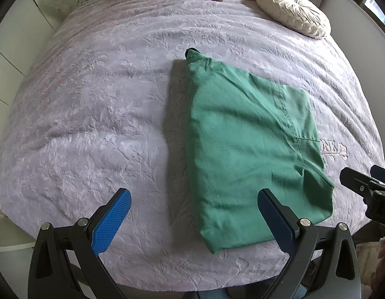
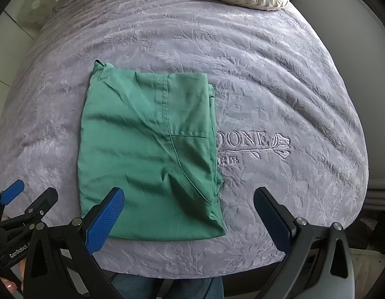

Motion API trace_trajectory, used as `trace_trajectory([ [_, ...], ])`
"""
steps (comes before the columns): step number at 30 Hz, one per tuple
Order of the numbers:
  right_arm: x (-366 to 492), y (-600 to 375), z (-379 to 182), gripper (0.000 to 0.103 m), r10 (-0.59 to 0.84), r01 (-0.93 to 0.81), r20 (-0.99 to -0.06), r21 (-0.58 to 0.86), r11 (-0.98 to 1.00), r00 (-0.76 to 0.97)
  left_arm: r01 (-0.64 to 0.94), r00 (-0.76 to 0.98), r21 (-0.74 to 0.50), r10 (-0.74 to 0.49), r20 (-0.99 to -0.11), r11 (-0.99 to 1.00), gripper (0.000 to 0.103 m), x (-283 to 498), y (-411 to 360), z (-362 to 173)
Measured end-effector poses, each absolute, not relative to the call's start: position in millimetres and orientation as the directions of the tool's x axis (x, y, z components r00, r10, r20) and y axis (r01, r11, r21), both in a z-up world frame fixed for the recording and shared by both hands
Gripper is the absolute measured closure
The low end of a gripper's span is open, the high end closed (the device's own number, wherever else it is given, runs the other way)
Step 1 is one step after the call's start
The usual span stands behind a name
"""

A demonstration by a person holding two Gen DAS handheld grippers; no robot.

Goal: Fold large clothes

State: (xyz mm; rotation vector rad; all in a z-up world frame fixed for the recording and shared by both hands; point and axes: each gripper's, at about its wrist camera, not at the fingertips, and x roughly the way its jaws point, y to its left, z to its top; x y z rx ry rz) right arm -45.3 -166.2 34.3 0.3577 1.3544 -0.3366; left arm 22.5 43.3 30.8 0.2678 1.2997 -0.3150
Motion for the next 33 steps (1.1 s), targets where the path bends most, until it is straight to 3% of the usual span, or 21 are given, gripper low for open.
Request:
trace_trajectory([
  [33,-45.9,-165.2,33.3,0.000,-0.027,0.434,-0.983,0.054,0.899,0.180,0.380,0.237,0.023,-0.074,-0.969,0.925,0.001,20.7,40.2,30.7],
])
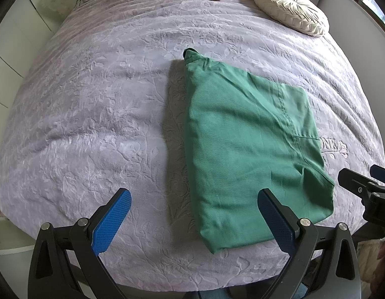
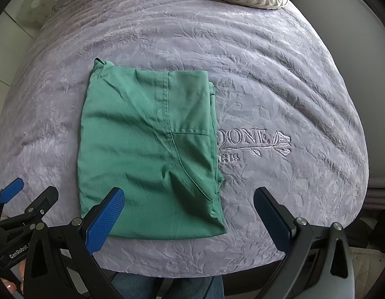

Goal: Fold large clothes

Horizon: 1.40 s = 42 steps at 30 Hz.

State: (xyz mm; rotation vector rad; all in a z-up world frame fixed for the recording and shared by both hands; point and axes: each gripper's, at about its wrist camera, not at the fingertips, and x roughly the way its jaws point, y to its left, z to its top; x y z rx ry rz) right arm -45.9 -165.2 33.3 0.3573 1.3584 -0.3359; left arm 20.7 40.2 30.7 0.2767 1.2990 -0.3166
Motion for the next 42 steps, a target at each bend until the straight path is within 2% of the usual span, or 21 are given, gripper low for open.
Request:
trace_trajectory([
  [42,-41.6,-162.4,29.0,0.000,-0.020,0.414,-0.987,0.049,0.909,0.160,0.418,0.236,0.024,-0.083,-0.968,0.908,0.002,32.1,43.4,30.2],
])
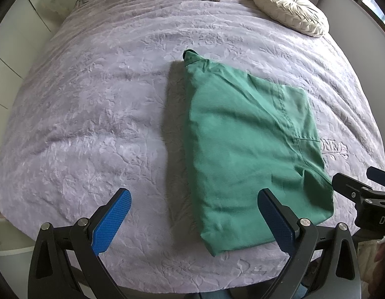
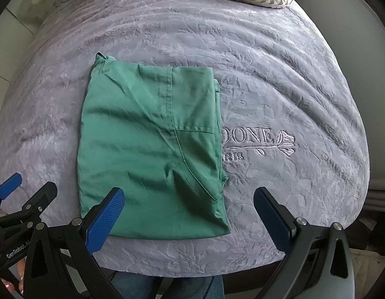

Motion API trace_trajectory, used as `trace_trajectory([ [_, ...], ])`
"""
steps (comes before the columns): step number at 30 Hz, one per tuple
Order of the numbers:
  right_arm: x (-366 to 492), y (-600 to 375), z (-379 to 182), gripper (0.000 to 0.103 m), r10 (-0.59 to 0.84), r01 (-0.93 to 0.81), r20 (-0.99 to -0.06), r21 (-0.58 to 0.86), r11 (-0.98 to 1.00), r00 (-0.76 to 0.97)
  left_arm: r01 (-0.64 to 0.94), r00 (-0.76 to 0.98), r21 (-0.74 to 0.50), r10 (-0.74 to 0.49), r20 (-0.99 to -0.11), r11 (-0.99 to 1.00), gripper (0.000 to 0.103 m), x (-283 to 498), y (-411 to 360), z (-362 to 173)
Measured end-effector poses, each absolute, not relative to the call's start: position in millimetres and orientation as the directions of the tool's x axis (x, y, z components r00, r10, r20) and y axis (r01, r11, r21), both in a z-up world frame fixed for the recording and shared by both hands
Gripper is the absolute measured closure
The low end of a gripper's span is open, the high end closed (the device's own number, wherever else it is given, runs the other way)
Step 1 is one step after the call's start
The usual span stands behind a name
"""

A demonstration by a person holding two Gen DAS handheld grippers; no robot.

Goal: Fold large clothes

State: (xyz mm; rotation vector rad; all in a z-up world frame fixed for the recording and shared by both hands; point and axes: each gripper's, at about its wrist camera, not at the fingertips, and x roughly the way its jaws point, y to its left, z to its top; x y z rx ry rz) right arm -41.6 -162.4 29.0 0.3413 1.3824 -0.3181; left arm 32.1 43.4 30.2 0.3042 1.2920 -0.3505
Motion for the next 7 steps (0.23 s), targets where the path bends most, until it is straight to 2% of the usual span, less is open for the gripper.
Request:
trace_trajectory([
  [7,-41.9,-162.2,28.1,0.000,-0.021,0.416,-0.987,0.047,0.908,0.157,0.429,0.246,0.021,-0.095,-0.965,0.903,0.002,30.1,39.8,31.9],
])
